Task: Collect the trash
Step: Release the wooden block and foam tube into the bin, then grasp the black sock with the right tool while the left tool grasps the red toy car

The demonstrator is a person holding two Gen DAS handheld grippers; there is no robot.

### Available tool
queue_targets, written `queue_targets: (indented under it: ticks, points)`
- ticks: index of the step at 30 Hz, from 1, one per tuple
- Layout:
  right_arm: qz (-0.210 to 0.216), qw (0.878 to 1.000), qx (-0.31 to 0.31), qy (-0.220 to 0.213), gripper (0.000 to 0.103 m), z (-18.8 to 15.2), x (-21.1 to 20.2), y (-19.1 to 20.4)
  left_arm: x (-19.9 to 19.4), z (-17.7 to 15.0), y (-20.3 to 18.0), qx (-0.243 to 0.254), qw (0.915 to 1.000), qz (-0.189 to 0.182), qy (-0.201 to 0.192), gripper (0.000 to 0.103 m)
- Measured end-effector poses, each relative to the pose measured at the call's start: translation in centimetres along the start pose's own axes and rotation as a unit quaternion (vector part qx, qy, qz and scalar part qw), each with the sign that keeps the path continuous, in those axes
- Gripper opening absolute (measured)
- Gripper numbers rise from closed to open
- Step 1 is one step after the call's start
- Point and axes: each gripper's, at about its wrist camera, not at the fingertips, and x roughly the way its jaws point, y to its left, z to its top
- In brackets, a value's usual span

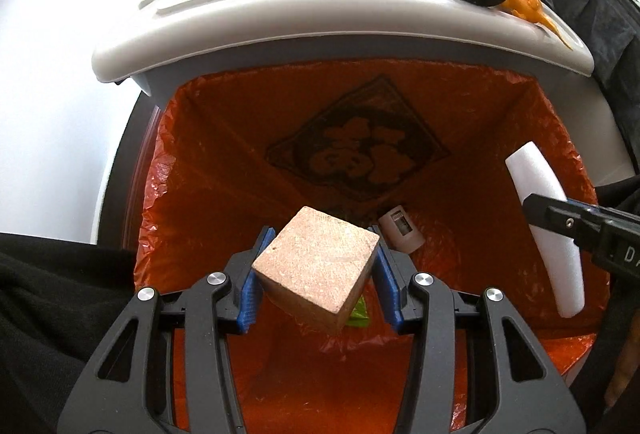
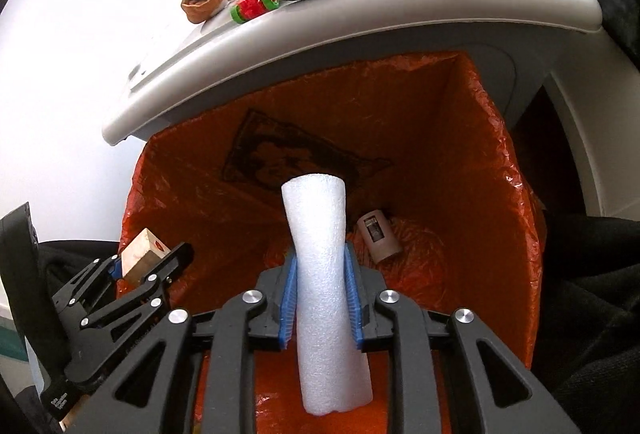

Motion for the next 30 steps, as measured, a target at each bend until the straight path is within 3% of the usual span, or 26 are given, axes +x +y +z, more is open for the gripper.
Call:
queue_targets:
  ticks: [2, 3, 4, 14, 21, 26, 30]
  points:
    - [-0.011, 1.000, 0.004, 0.003, 0.047, 0.1, 0.3, 0.1, 0.1, -0.1, 0.2, -0.006, 0.9999, -0.004, 0.009, 0.055]
    - [-0.014, 1.000, 0.007, -0.002, 0.055, 0.0, 0.0, -0.1, 0.1, -0.1, 0.5, -0.014, 0.9998, -0.006, 0.013, 0.072]
    - [-0.016, 1.000, 0.012, -0.008, 0.055, 0.1, -0.3, -0.3, 0.0, -0.1, 0.7, -0.021, 0.9997, -0.007, 0.011, 0.082]
    - [0.016, 0.994, 0.090, -0.051, 0.055, 1.7, -2.9, -2.8, -1.1, 0.0, 1.4, -0.041, 0.9990, -0.011, -0.016, 0.082]
    - [0.068, 0.984, 0.133, -0.093, 0.059, 9.6, -5.0, -2.8, -3.4, 0.4, 0.8, -0.032, 0.9971, -0.010, -0.068, 0.082]
    - [0.060, 0.977, 0.185, -0.091, 0.070, 14.7, -2.9, -2.4, -4.1, 0.3, 0.1, -0.006, 0.9959, -0.004, -0.091, 0.082]
    - [0.039, 0.974, 0.203, -0.094, 0.070, 17.1, -1.2, -1.5, -4.6, 0.1, 0.0, 0.002, 0.9949, 0.001, -0.101, 0.083]
